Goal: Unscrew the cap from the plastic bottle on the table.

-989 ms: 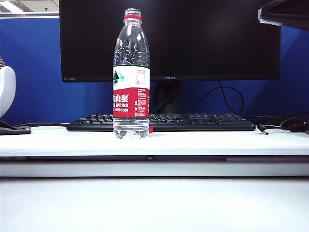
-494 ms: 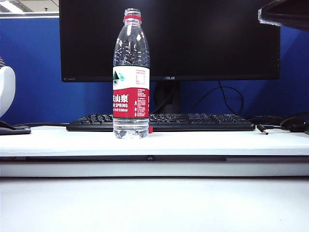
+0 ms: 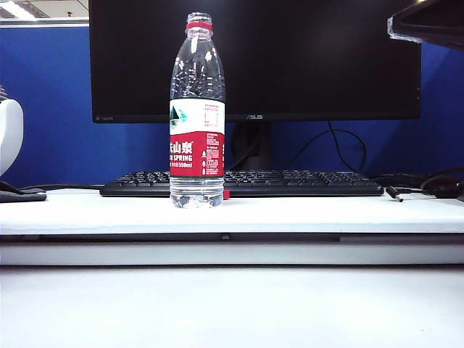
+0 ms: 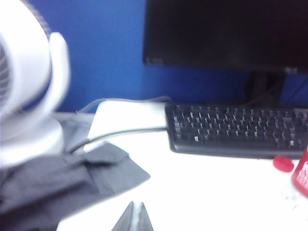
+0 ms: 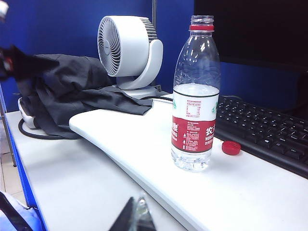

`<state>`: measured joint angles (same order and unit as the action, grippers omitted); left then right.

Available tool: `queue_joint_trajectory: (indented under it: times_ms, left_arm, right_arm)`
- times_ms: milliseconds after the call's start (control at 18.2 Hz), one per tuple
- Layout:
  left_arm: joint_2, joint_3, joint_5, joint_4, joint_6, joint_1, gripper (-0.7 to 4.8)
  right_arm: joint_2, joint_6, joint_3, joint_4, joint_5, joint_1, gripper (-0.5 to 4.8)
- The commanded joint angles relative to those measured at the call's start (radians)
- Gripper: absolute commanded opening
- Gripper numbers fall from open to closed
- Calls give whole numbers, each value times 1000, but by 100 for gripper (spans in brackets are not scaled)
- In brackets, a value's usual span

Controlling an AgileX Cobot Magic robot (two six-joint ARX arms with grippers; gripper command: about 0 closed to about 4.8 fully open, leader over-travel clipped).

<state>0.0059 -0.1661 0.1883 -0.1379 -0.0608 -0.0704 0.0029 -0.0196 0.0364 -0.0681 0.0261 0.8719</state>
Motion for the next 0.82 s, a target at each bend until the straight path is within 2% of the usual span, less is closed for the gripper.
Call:
queue_joint_trajectory:
  times_ms: [55, 440, 824]
  left_arm:
    - [-2, 50, -76, 67, -3, 39, -4]
    - [-3, 152, -84, 150, -35, 41, -4]
    - [-3, 159, -124, 154, -45, 37, -4]
  right_arm:
    - [-2, 1, 3, -10, -1, 0, -4]
    - [-2, 1, 3, -10, -1, 0, -4]
    - [-2, 1, 3, -10, -1, 0, -4]
